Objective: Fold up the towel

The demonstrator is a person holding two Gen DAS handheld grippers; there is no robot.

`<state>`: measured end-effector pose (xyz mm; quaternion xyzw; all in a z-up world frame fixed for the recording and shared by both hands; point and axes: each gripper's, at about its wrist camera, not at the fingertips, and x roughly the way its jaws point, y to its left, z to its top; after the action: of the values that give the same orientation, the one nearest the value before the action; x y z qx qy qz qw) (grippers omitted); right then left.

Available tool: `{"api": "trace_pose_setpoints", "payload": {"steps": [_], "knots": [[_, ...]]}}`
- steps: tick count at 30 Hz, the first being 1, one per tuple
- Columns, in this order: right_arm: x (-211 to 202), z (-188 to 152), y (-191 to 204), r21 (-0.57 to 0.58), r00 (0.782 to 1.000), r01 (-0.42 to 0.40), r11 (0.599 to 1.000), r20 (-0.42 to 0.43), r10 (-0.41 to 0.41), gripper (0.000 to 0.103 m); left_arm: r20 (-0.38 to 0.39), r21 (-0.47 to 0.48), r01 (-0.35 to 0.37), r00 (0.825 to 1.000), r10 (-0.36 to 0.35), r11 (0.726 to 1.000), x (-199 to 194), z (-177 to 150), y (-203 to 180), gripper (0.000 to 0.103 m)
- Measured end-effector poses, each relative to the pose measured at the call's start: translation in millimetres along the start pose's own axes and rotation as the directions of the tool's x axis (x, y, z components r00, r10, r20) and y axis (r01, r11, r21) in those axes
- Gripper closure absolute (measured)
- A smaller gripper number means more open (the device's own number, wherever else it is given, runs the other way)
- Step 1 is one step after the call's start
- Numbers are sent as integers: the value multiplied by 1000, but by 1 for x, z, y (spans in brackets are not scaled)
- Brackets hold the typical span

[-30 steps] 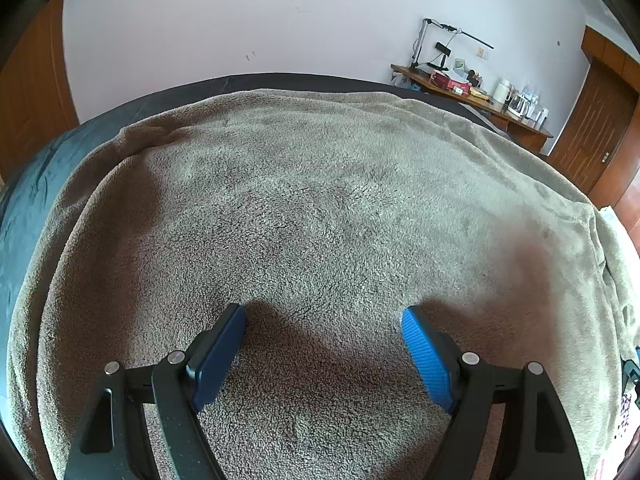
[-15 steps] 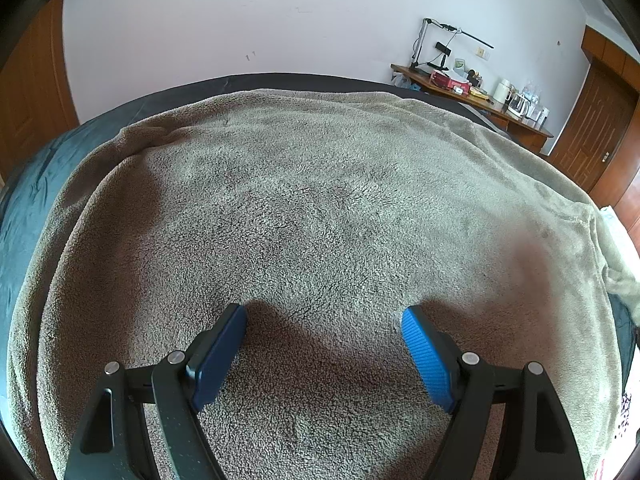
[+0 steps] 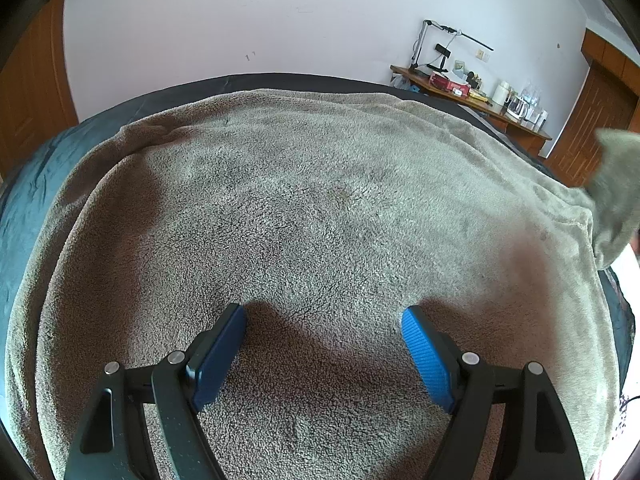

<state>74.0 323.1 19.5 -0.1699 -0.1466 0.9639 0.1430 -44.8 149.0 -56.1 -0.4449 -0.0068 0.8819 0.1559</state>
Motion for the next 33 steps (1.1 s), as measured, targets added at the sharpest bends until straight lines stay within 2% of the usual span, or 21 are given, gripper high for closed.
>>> {"api": "trace_pose_setpoints", "payload": {"steps": [1, 2, 4, 5, 6, 8, 10, 13, 15, 17, 20, 22, 24, 26, 33], "knots": [[3, 3, 20, -55, 998, -65, 996, -14, 64, 89, 0, -1, 1, 1000, -1, 1000, 0, 0, 0, 21], [6, 4, 40, -115, 991, -132, 985, -36, 129, 85, 0, -2, 2, 1000, -2, 1000, 0, 0, 0, 21], [11, -5, 82, -257, 960, -277, 926, -123, 253, 67, 1, -3, 4, 1000, -4, 1000, 0, 0, 0, 21], [12, -10, 102, -317, 940, -336, 887, -163, 298, 52, 1, -4, 5, 1000, -5, 1000, -1, 0, 0, 21], [9, -19, 116, -364, 931, -362, 858, -180, 317, 41, 1, -5, 6, 1000, -6, 1000, -1, 0, 0, 21], [1, -35, 139, -425, 907, -420, 802, -222, 358, 38, 1, -9, 9, 1000, -9, 1000, -1, 0, 1, 21], [-7, -45, 146, -420, 880, -474, 774, -256, 400, 38, 1, -12, 11, 1000, -11, 1000, -2, -1, 1, 21], [-14, -49, 131, -336, 844, -532, 777, -283, 456, 35, 1, -14, 10, 1000, -10, 1000, -2, -1, 1, 21], [-12, -45, 112, -239, 828, -550, 800, -279, 486, 28, 1, -14, 9, 1000, -9, 1000, -3, -1, 2, 21], [-6, -42, 88, -119, 821, -547, 829, -269, 503, 24, 2, -18, 12, 1000, -12, 1000, -3, -1, 3, 21], [9, -43, 49, 100, 816, -511, 854, -256, 519, 24, 4, -23, 18, 1000, -18, 1000, -3, -1, 4, 21], [21, -47, 24, 269, 799, -491, 829, -241, 551, 24, 4, -24, 17, 1000, -17, 1000, -3, -1, 4, 21], [29, -55, 6, 376, 785, -472, 797, -232, 575, 24, 4, -23, 15, 1000, -15, 1000, -3, -1, 3, 21], [33, -61, 3, 395, 778, -467, 791, -241, 580, 24, 4, -22, 15, 1000, -15, 1000, -3, -2, 3, 21], [52, -76, 39, 363, 703, -501, 785, -358, 614, 24, 8, -42, 33, 999, -33, 999, -5, -2, 6, 21]]}}
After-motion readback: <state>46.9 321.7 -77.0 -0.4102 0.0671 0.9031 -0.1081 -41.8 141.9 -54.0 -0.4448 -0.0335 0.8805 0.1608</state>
